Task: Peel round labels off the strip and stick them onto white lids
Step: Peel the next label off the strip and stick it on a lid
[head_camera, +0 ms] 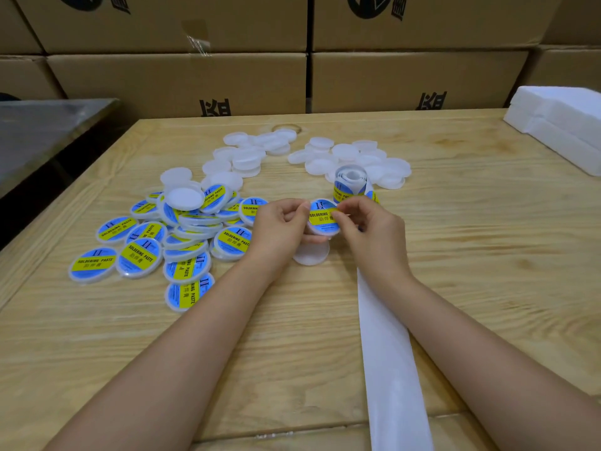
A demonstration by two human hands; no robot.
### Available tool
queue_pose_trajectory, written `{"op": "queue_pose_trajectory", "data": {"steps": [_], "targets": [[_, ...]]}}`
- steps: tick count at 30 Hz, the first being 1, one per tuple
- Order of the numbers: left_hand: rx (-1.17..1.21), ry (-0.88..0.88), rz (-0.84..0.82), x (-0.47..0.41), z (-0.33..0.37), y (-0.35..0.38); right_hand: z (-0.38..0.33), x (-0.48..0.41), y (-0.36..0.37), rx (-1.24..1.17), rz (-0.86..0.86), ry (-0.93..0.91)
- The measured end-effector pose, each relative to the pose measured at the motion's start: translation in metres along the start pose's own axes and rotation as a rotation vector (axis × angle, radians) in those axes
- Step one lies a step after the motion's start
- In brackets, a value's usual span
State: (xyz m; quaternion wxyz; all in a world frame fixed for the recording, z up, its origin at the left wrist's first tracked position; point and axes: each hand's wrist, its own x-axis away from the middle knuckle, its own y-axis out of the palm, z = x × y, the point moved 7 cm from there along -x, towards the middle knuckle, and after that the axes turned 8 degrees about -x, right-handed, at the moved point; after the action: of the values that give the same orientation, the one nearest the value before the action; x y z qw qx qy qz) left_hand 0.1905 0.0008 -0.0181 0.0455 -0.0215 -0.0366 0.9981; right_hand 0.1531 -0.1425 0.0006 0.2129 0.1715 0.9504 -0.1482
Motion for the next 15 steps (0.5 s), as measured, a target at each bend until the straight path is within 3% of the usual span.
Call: {"op": "queue_pose_trajectory", "data": {"steps": [3,7,15], "targets": [[0.055,0.008,-0.029,0.002,0.001,0.003,-0.006,0.003,-0.002,0.051,0.042,-0.049],[0.075,-0.006,-0.026,0.003,0.0,0.004,0.0,0.002,-0.003,-0.078,0.025,0.034],[0.156,0.001,-0.098,0.01,0.002,0.016,0.007,-0.003,-0.012,-0.059,0.153,0.082]]}}
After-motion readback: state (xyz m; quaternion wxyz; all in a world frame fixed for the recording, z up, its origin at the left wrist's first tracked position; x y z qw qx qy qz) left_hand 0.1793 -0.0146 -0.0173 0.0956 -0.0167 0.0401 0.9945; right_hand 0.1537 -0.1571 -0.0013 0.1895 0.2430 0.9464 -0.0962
